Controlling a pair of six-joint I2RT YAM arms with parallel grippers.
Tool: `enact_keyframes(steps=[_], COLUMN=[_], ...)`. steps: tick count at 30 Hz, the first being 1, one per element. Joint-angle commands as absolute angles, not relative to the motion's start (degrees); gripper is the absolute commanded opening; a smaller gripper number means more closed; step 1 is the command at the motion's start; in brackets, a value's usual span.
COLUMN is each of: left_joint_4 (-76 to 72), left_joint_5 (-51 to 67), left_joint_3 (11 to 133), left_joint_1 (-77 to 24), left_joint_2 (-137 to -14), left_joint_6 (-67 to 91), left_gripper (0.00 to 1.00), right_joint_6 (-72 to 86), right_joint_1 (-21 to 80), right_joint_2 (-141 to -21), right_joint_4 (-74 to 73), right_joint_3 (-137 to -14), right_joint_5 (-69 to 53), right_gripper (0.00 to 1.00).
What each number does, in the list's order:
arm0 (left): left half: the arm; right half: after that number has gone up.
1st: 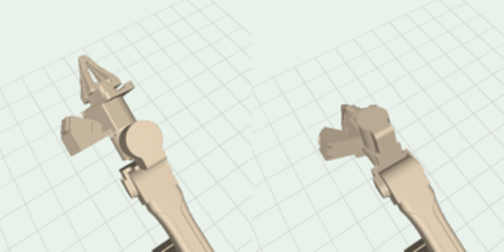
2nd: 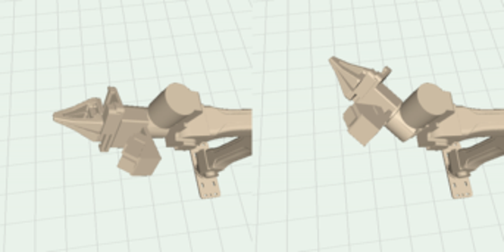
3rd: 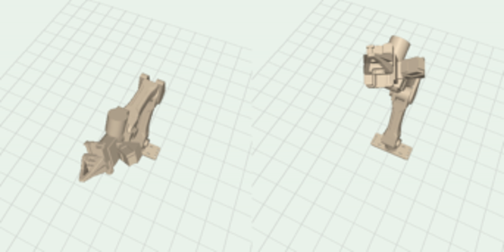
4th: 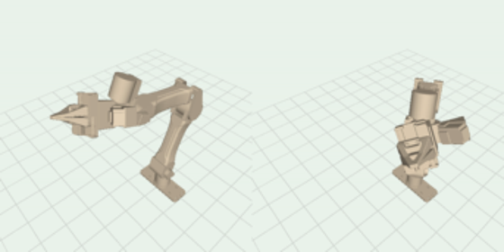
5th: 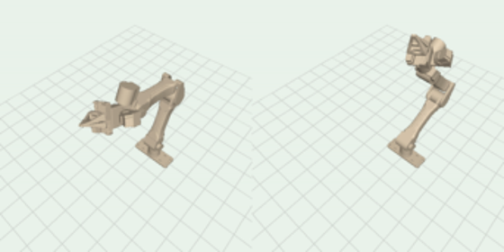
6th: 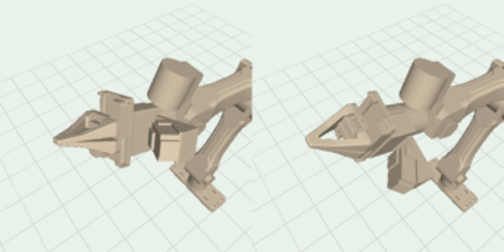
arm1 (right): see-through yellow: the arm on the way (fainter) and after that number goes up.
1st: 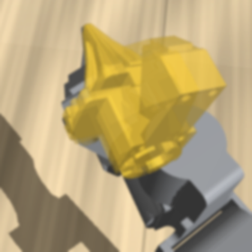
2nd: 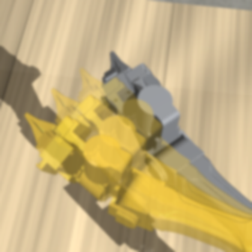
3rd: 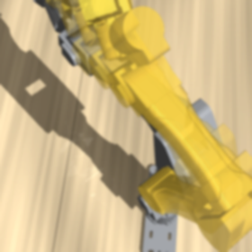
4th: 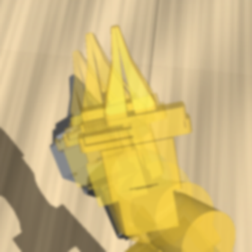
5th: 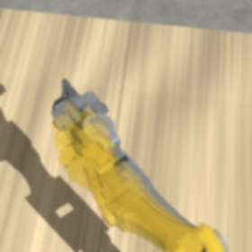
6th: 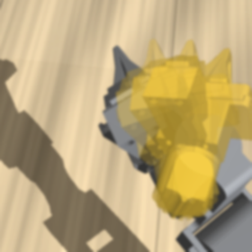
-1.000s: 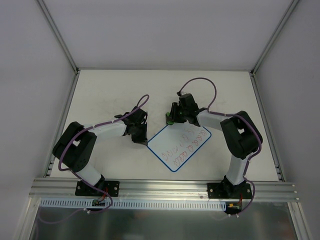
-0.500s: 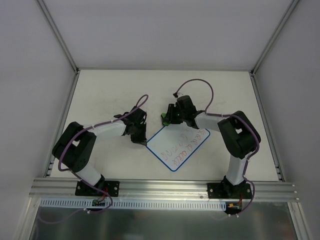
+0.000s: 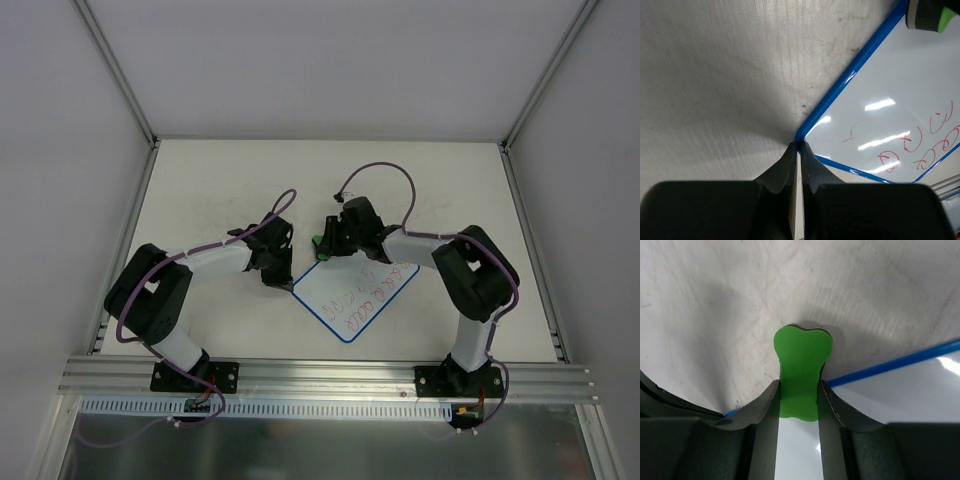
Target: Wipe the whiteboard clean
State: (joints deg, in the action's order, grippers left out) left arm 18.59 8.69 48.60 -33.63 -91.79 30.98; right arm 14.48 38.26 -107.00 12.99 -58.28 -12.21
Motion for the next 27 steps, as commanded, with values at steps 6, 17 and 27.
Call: enact_keyframes(steps=[6,17,27], left_joint_4=[23.82,23.82,23.82], left_joint_5=[4.92,4.83,5.36], left_joint_3=[47.2,47.99,47.72], left_joint_1=[-32.87,-32.78,-32.78], left_joint_2=[-92.99,-92.81,-91.41], left_joint_6=[29.53,30.23,30.67], left_gripper=[0.0,0.0,0.0], right_joint_6=[7.83,-2.2,-1.23], right_joint_1=[41.21,50.71,53.35], right_joint_2=[-98.0,-99.49,-96.86], right_joint_4=[-8.51,-20.74,-19.69], right_joint_3=[-58.36,-62.84,-61.27], right_joint_5=[-4.14,4.13,6.68], right_gripper=[0.0,0.0,0.33])
